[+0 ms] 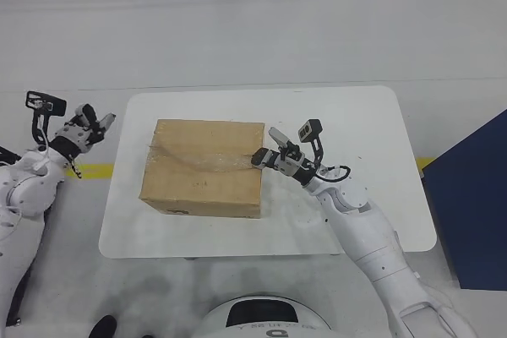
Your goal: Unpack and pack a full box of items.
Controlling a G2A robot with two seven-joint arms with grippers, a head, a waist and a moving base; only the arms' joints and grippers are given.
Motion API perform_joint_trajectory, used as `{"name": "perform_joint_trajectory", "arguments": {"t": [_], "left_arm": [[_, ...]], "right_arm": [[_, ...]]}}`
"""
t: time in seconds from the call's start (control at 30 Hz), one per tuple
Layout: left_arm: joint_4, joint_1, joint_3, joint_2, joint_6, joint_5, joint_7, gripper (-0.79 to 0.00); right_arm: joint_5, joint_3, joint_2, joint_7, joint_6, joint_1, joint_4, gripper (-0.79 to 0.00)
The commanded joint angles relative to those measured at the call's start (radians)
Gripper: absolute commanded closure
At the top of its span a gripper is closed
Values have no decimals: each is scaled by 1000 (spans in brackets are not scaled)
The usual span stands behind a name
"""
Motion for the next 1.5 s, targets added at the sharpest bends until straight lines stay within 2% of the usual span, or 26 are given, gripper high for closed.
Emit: {"name": "perform_joint_trajectory", "arguments": {"t": [0.0,0.1,0.2,0.3,0.33,0.43,0.47,0.63,0.73,0.83,0.97,1.03,1.2,1.47], "left_arm": [[3,-8,25,-4,-44,26,16,-369],[19,-12,25,-1,-161,38,3,-376],[55,-17,-2,9,-302,5,-63,-382],[84,-25,-43,18,-379,-23,-92,-369],[88,-26,-54,21,-385,-11,-98,-332],[72,-21,-68,24,-349,82,-95,-225],[58,-17,-60,23,-321,134,-85,-215],[3,-8,30,10,-242,322,-53,-289],[-3,-20,70,2,-232,357,-22,-317],[-10,-33,82,-3,-221,381,9,-391],[-27,-32,78,-2,-222,429,28,-369],[-40,-25,74,0,-226,463,20,-336],[-67,-13,81,3,-226,580,-20,-311],[-115,1,84,-1,-184,651,48,-326]], "right_arm": [[0,0,0,0,0,0,0,-785],[0,0,0,0,0,0,0,-785],[0,0,0,0,0,0,0,-785],[0,0,0,0,0,0,0,-785],[0,0,0,0,0,0,0,-785],[0,0,0,0,0,0,0,-785],[0,0,0,0,0,0,0,-785],[0,0,0,0,0,0,0,-785],[0,0,0,0,0,0,0,-785],[0,0,0,0,0,0,0,-785],[0,0,0,0,0,0,0,-785],[0,0,0,0,0,0,0,-785],[0,0,0,0,0,0,0,-785],[0,0,0,0,0,0,0,-785]]}}
